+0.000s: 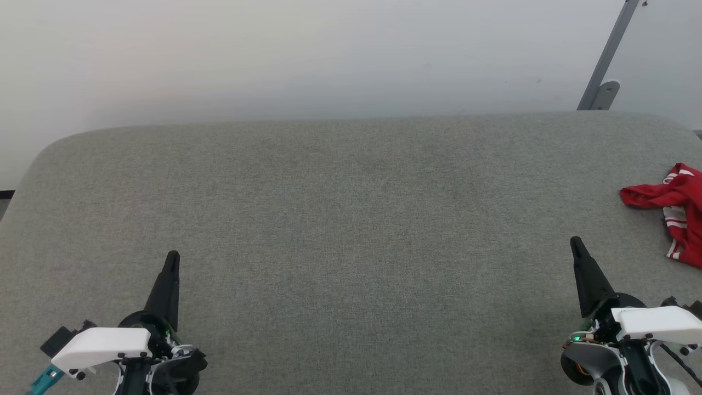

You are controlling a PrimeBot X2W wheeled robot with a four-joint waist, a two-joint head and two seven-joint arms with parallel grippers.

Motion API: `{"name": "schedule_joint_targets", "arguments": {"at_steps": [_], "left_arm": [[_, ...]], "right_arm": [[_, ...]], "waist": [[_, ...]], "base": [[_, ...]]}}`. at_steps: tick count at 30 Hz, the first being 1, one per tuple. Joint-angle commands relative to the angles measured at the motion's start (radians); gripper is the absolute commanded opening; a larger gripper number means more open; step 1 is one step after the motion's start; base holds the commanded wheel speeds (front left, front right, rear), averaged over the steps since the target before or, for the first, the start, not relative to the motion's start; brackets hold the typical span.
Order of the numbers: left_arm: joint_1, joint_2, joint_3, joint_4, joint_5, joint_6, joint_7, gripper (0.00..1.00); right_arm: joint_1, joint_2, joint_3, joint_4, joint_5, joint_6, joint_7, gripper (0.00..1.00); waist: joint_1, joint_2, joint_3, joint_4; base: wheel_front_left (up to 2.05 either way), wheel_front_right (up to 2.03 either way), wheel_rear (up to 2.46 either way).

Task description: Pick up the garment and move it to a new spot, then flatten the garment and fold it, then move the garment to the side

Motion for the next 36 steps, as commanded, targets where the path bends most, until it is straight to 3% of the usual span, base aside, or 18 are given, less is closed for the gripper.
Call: {"name": "schedule_joint_targets", "arguments": {"at_steps": [1, 36], "left_arm": [[-0.011, 0.001, 0.0, 0.0, -0.003, -0.005, 0.003, 0.0], [-0.011, 0.001, 0.0, 0.0, -0.003, -0.005, 0.003, 0.0]], "right_arm": [[-0.005, 0.002, -0.001, 0.002, 0.004, 0.0, 0.001, 0.0], [-0.005, 0.002, -0.001, 0.002, 0.004, 0.0, 0.001, 0.0]], "waist": [[0.0, 0.0, 0.0, 0.0], [0.0, 0.0, 0.0, 0.0]], "base": [[0.0, 0.0, 0.0], [0.0, 0.0, 0.0]]}}
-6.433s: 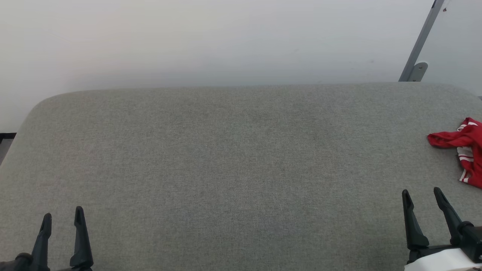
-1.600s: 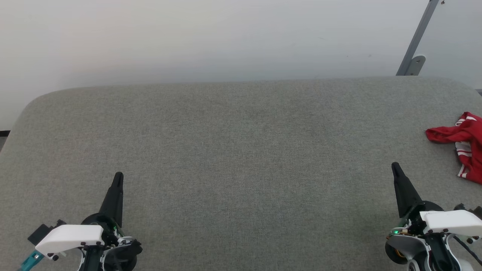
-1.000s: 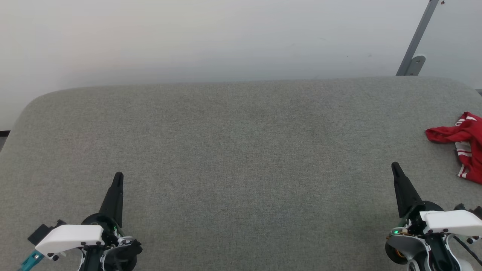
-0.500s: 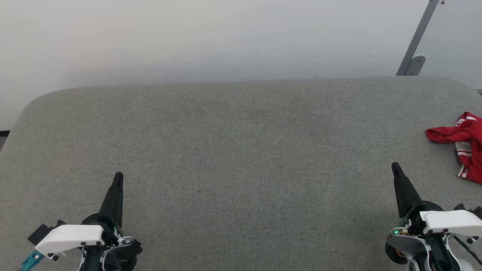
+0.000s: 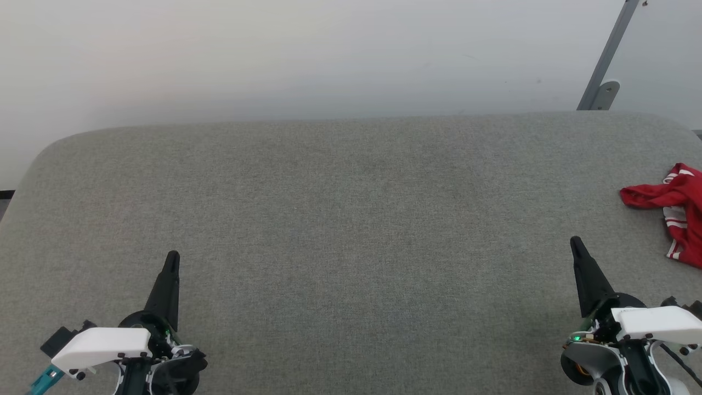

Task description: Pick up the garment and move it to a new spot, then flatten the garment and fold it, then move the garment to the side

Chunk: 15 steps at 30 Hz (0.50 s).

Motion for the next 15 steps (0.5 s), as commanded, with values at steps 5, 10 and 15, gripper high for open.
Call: {"name": "schedule_joint_targets", "arguments": {"at_steps": [5, 10, 15], "left_arm": [[-0.011, 0.001, 0.0, 0.0, -0.003, -0.005, 0.003, 0.0], [-0.011, 0.001, 0.0, 0.0, -0.003, -0.005, 0.003, 0.0], [-0.011, 0.001, 0.0, 0.0, -0.003, -0.005, 0.003, 0.0]], "right_arm": [[-0.005, 0.002, -0.001, 0.002, 0.004, 0.0, 0.001, 0.0], [-0.005, 0.002, 0.0, 0.002, 0.004, 0.0, 0.001, 0.0], [-0.005, 0.002, -0.001, 0.002, 0.004, 0.0, 0.001, 0.0]], "waist": [[0.0, -0.0001, 0.0, 0.0], [0.0, -0.0001, 0.0, 0.0], [0.0, -0.0001, 0.0, 0.0]], "base": [[0.0, 0.0, 0.0], [0.0, 0.0, 0.0], [0.0, 0.0, 0.0]]}}
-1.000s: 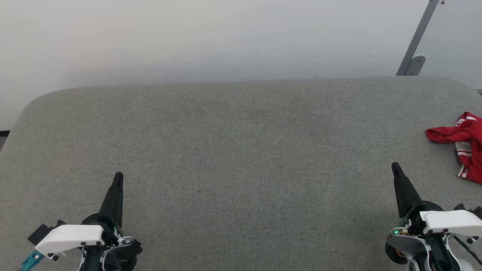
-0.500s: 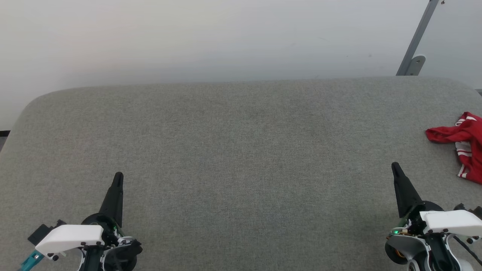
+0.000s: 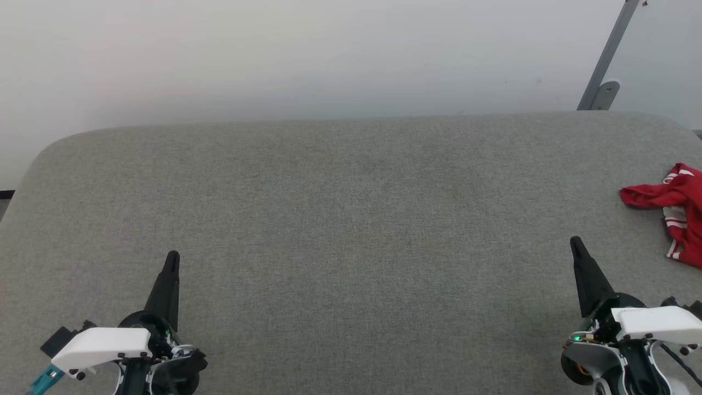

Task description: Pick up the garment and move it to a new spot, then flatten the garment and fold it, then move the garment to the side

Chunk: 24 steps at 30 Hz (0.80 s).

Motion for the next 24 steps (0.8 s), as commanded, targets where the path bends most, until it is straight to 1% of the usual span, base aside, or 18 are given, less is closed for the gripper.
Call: {"name": "schedule_joint_targets", "arguments": {"at_steps": [1, 24], "left_arm": [[-0.011, 0.001, 0.0, 0.0, -0.003, -0.005, 0.003, 0.0], [-0.011, 0.001, 0.0, 0.0, -0.003, -0.005, 0.002, 0.0]], "right_arm": [[-0.005, 0.002, 0.0, 0.002, 0.004, 0.0, 0.001, 0.0], [-0.005, 0.002, 0.0, 0.002, 0.004, 0.0, 0.001, 0.0]], "waist": [[0.0, 0.0, 0.0, 0.0], [0.0, 0.0, 0.0, 0.0]], "base": [[0.0, 0.0, 0.0], [0.0, 0.0, 0.0]]}}
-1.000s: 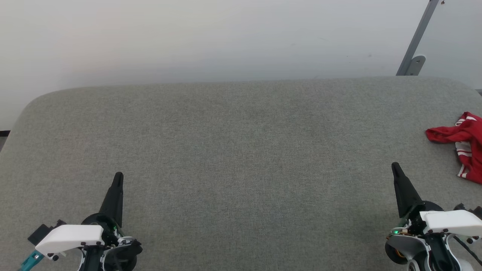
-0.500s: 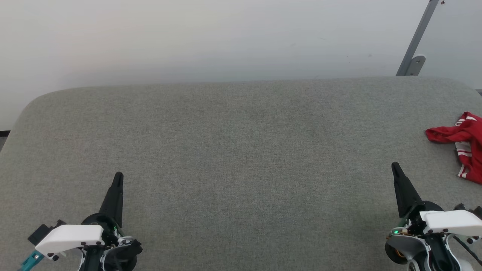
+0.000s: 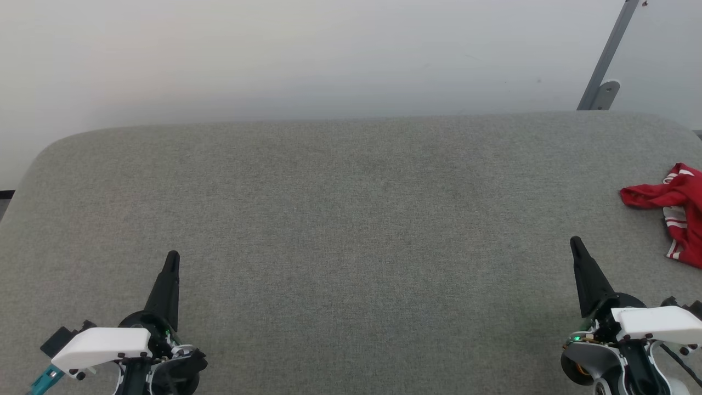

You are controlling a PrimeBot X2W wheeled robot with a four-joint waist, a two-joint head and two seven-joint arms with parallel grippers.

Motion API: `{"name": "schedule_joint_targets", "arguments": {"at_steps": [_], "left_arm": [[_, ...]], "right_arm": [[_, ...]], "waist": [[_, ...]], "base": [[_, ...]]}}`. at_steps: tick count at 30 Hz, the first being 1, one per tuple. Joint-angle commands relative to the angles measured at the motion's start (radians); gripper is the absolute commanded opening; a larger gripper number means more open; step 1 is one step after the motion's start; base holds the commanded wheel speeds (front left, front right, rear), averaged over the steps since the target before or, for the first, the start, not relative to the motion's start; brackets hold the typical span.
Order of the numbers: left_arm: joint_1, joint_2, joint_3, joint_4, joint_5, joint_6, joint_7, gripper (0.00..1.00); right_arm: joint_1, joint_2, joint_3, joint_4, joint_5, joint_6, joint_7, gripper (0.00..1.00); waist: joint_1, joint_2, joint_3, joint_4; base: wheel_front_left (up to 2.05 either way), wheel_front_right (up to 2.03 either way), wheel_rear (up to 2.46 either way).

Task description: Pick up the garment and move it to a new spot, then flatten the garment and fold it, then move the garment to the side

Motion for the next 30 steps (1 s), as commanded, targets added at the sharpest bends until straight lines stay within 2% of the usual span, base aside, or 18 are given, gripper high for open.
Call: {"name": "schedule_joint_targets", "arguments": {"at_steps": [1, 30], "left_arm": [[-0.011, 0.001, 0.0, 0.0, -0.003, -0.005, 0.002, 0.0], [-0.011, 0.001, 0.0, 0.0, -0.003, -0.005, 0.002, 0.0]], "right_arm": [[-0.005, 0.002, 0.0, 0.002, 0.004, 0.0, 0.001, 0.0], [-0.005, 0.002, 0.0, 0.002, 0.004, 0.0, 0.001, 0.0]], "waist": [[0.0, 0.0, 0.0, 0.0], [0.0, 0.0, 0.0, 0.0]], "base": [[0.0, 0.0, 0.0], [0.0, 0.0, 0.0]]}}
